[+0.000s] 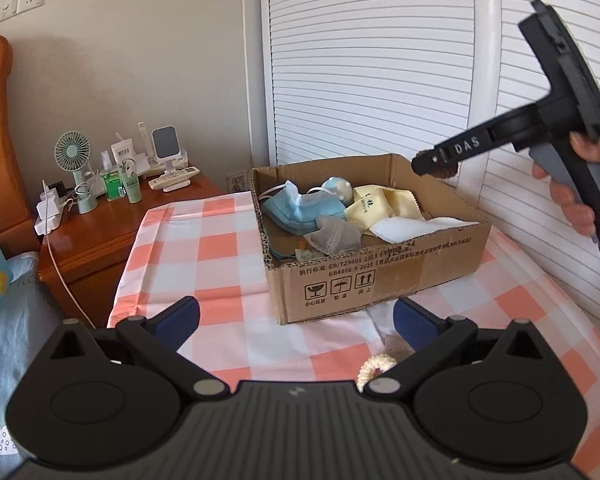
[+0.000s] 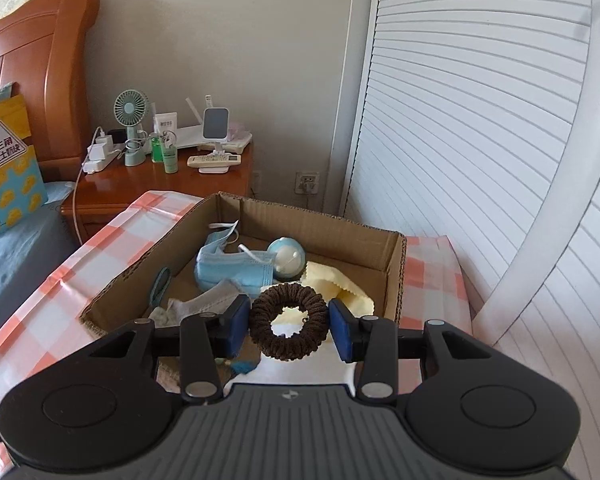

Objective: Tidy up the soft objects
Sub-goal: 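Drop the earplug into the box with the left gripper while the right drops the hair tie, then move the right gripper to the second grey sachet while the left gripper approaches the cream ring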

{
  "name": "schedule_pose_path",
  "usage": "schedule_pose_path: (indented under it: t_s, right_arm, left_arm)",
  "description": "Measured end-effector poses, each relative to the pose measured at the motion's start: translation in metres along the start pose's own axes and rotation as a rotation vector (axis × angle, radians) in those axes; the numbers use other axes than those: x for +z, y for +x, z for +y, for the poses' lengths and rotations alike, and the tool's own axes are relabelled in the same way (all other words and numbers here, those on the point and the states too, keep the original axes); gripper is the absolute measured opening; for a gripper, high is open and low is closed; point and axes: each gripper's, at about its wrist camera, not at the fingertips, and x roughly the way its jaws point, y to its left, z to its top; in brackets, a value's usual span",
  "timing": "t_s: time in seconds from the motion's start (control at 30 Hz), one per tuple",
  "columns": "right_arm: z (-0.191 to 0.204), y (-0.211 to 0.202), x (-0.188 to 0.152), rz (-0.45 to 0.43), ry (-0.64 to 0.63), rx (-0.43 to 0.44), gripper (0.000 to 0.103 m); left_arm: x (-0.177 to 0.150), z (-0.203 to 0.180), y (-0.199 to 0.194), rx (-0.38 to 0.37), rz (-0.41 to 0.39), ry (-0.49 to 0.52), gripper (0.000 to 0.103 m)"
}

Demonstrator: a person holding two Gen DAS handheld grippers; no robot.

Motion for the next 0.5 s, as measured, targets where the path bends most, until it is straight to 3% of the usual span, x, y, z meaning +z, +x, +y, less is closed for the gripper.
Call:
schedule_pose_path:
  t_s: [0.13,0.2,0.27,0.33,0.5]
  right_arm:
    - [-0.007,0.032,0.022,0.022,0.033,-0.03,0.05]
    - [-0.011,0.046,0.031,0.033,0.053,-0.058,0.063]
    - [-0.012,0.052,0.035,0.033,0.063,-0.095,0.09]
    - [-0.01,0.05,0.035,0.018,0.058,-0.119,0.1]
    - [-0.004,0.03,0.024,0.009,0.049,-0.105,0.103]
  left_arm:
    - [-0.006,0.008,-0.004,0.025,0.005,-0.018,0.102]
    - [-0.009,0.011,-0.006,0.024,0.007,-0.026,0.102]
    - [-0.011,0.013,-0.007,0.027,0.013,-0.026,0.102]
    - [-0.012,0.015,-0.008,0.024,0.015,-0.029,0.102]
    - [-0.013,0.018,-0.008,0.014,0.022,-0.043,0.102]
